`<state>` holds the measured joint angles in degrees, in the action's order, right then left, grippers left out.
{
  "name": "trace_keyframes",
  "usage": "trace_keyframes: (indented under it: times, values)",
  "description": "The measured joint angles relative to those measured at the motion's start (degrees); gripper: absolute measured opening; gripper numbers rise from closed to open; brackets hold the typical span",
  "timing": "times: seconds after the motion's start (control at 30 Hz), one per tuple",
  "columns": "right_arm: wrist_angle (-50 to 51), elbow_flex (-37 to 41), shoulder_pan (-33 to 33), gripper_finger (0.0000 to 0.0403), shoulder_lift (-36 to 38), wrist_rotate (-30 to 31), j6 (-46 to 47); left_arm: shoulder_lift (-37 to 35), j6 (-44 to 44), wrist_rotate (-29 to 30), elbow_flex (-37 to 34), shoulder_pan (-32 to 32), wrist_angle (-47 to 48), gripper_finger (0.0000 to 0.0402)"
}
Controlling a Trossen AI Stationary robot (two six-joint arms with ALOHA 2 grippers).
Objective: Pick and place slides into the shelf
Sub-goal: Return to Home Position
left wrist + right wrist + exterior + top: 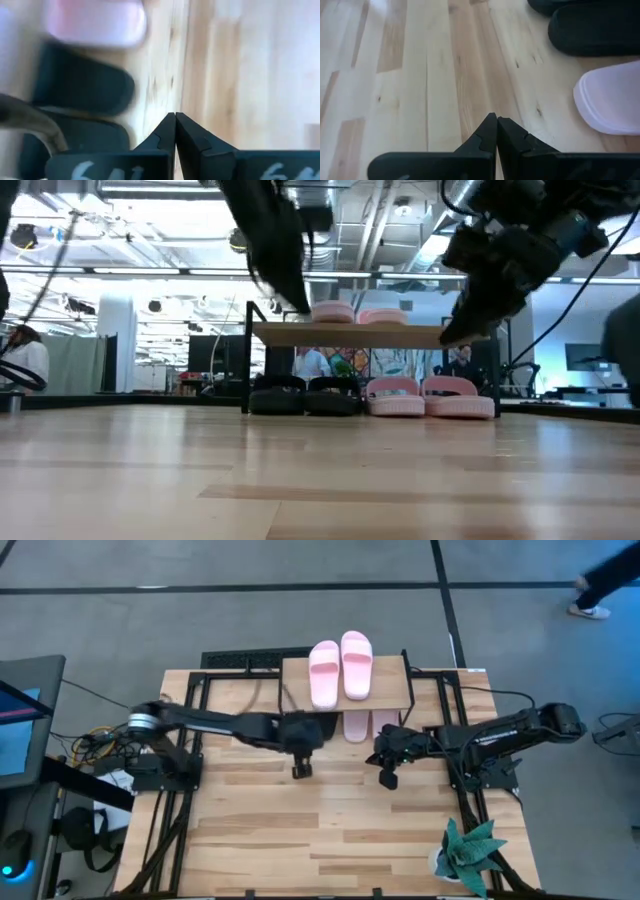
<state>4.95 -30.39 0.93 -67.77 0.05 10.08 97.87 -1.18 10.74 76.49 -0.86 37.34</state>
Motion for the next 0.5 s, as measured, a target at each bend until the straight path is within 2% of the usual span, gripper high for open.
trace_keyframes:
  times: [0.23, 0.5]
  values:
    - [13.34, -11.94, -1.09, 0.0000, 0.00, 0.00, -3.32, -17.41, -2.87, 0.15, 0.02, 0.50, -0.97, 0.0000]
    - [14.60, -25.68, -1.07, 0.0000, 3.19, 0.59, -10.33, -32.73, -3.65, 4.06, 0.07, 1.46, -2.88, 0.0000]
